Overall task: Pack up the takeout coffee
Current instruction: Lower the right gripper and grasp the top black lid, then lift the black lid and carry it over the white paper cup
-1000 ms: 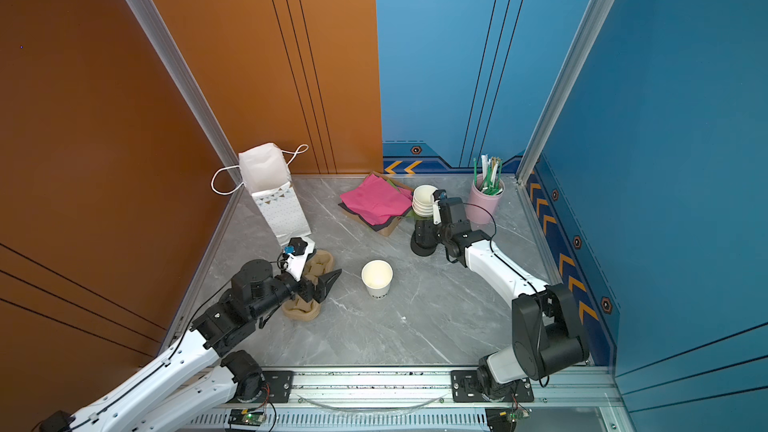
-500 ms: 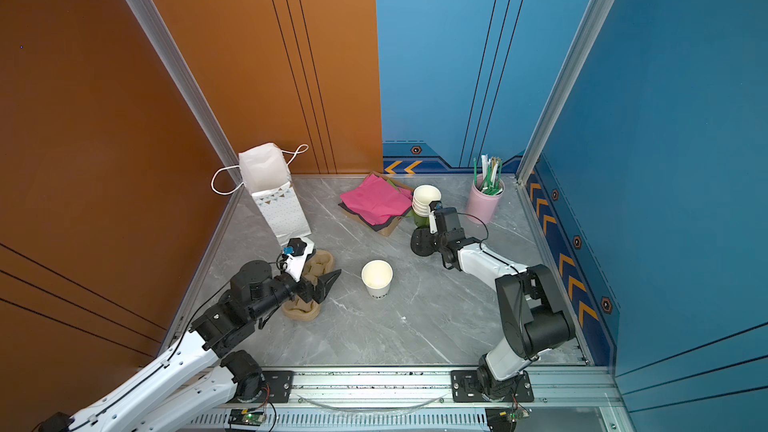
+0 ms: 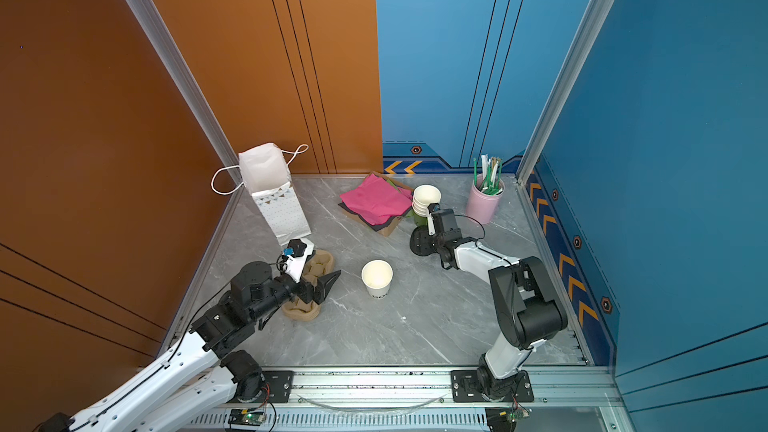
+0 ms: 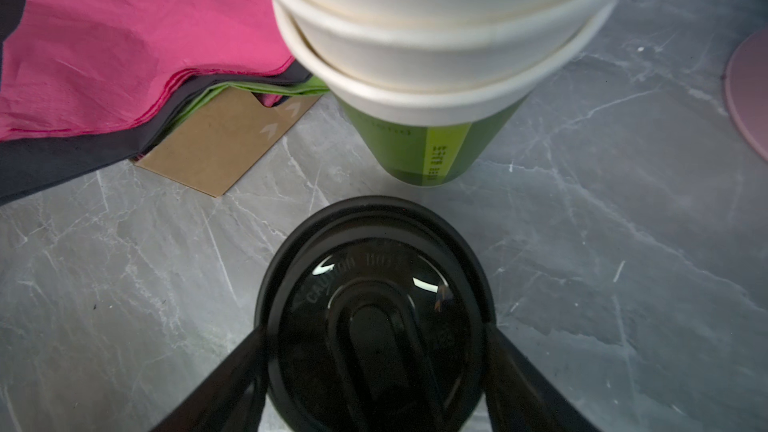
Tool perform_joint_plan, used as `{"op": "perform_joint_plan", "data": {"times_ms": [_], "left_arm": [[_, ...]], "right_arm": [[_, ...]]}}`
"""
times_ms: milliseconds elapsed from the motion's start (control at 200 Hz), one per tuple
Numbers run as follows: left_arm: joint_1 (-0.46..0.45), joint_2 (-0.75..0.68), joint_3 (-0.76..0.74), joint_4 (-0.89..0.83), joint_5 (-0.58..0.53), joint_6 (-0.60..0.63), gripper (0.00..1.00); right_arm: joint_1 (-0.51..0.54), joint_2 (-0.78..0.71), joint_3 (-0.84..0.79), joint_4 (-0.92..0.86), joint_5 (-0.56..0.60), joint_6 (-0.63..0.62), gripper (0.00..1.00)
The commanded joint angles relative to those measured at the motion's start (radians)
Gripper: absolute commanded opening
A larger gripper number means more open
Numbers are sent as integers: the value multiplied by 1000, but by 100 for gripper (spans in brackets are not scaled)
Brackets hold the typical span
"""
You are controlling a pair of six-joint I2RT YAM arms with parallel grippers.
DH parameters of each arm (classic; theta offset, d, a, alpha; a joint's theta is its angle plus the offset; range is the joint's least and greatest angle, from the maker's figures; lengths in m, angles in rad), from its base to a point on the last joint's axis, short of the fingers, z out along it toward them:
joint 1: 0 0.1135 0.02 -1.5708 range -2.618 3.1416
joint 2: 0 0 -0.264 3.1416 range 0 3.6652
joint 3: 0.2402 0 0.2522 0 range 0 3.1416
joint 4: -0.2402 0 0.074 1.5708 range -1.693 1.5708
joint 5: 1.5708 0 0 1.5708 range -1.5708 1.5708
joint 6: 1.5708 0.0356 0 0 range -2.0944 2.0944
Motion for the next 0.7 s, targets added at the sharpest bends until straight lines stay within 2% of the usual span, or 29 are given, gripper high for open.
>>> {"op": "perform_joint_plan", "data": {"times_ms": [0,305,696], "left_arm": [[-9,-10,-12,17,-18,-13,98],[-9,-11,-10,17,-19,-12,98],[-9,-2,-3,17,-17,-11,98]], "right_arm": [[14,22,31,-16,42,-8,76],[29,3,38,-36,64,-23,63],[34,-98,28,-69,60,-8,62]]}}
